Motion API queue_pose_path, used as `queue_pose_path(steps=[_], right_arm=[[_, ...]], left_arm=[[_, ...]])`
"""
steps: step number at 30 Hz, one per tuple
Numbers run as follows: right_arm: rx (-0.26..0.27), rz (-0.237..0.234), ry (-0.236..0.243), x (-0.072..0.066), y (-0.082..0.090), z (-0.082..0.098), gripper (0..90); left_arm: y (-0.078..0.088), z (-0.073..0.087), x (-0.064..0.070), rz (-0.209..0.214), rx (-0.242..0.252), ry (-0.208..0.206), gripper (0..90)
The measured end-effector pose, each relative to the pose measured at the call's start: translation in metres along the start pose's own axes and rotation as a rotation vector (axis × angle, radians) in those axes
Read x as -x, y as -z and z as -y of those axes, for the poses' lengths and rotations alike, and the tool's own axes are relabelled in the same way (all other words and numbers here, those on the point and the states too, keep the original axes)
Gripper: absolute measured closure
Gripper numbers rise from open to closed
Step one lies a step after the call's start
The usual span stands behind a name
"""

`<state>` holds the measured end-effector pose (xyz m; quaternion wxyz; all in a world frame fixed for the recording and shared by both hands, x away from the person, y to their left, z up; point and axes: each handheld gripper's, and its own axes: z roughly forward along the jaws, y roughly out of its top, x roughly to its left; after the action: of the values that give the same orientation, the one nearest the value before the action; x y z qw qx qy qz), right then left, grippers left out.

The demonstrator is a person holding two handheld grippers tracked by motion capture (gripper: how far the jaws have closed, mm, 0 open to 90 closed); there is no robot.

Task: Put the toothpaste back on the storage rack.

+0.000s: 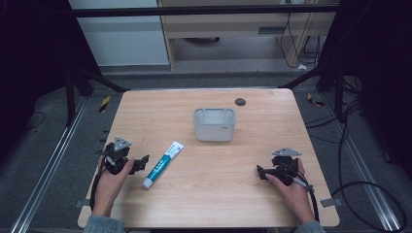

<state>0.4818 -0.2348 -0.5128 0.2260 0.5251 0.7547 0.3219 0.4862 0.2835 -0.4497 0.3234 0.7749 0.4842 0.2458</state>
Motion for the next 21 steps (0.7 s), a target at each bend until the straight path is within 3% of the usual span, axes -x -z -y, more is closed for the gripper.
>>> queue_pose_path(steps=[2,5,6,7,8,10,11,15,16,19,21], right_arm=[[-0.001,-0.001,0.000,0.000,0.000,0.000,0.5],[-0.001,-0.003,-0.003,0.000,0.001,0.000,0.6],[-0.001,-0.003,-0.003,0.000,0.001,0.000,0.6],[-0.001,-0.003,-0.003,0.000,0.001,0.000,0.6],[-0.001,-0.003,-0.003,0.000,0.001,0.000,0.6],[-0.001,-0.003,-0.003,0.000,0.001,0.000,0.5],[-0.001,-0.003,-0.003,0.000,0.001,0.000,0.5],[0.003,0.000,0.013,0.001,0.000,0.000,0.5],[0.002,-0.001,0.013,0.001,0.000,0.000,0.5],[0.001,-0.005,0.006,0.001,0.000,0.000,0.6],[0.000,-0.004,0.006,0.000,0.000,0.000,0.6]], left_arm=[[0.006,-0.004,0.011,-0.016,-0.057,-0.048,6.5],[0.010,-0.007,0.020,0.003,-0.072,-0.078,7.3],[0.012,-0.009,0.027,0.044,-0.082,-0.101,7.3],[0.012,-0.009,0.027,0.044,-0.082,-0.101,7.6],[0.014,-0.015,0.035,0.076,-0.070,-0.123,7.9],[0.015,-0.018,0.039,0.079,-0.073,-0.135,7.8],[0.015,-0.023,0.047,0.068,-0.083,-0.163,7.6],[0.013,-0.032,0.058,0.072,-0.106,-0.167,6.0],[0.011,-0.035,0.068,0.058,-0.133,-0.195,4.8],[0.005,-0.038,0.076,0.092,-0.158,-0.203,3.4],[0.002,-0.038,0.077,0.092,-0.176,-0.207,3.4]])
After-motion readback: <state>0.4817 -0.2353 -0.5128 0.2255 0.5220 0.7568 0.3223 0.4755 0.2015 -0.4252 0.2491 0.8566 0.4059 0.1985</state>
